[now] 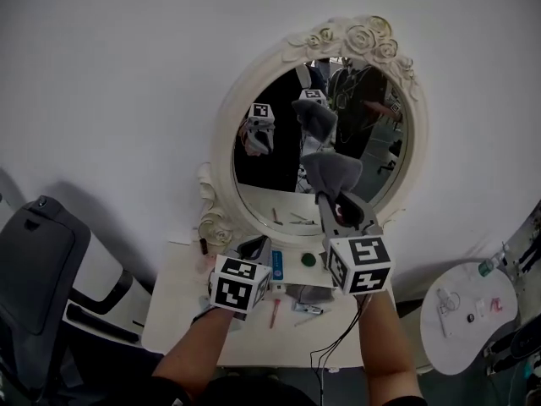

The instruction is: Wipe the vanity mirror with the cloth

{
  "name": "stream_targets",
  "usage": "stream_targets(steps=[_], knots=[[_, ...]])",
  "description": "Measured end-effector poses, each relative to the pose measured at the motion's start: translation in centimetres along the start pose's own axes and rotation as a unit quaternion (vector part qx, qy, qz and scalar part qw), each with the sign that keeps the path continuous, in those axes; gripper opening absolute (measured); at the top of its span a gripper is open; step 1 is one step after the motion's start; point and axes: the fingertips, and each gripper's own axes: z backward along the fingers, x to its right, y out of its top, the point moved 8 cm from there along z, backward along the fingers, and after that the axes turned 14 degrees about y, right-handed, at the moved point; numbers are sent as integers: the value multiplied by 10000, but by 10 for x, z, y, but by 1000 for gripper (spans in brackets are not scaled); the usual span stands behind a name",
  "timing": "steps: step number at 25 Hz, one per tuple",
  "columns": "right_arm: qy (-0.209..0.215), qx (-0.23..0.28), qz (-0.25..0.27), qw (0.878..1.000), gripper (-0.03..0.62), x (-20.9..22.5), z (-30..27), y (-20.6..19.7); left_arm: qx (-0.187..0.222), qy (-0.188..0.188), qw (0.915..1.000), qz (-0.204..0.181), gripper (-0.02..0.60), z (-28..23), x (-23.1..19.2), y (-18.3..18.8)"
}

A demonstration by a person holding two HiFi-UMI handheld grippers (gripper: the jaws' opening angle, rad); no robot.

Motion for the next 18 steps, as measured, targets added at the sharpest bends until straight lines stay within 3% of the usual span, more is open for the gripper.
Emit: stream_targets(steps=[2, 6, 10, 14, 18], knots=[[237, -199, 625, 9976, 83, 13, -17, 28, 16, 114, 9999, 2, 5, 1, -3, 3], [589, -670, 1787, 9799, 83, 36, -54, 73, 39, 314, 9995, 78, 5, -1, -8, 8], [715, -890, 2252, 9676, 81, 63, -78, 112, 50, 496, 9987, 68, 5, 0, -11, 6], [480, -1254, 2695, 9536, 81, 86, -92, 135, 87, 684, 9975, 148, 5, 2, -19, 6], [392, -1387, 2632, 9539, 81, 98, -99, 151, 79, 840, 9962, 209, 5, 4, -27, 4]])
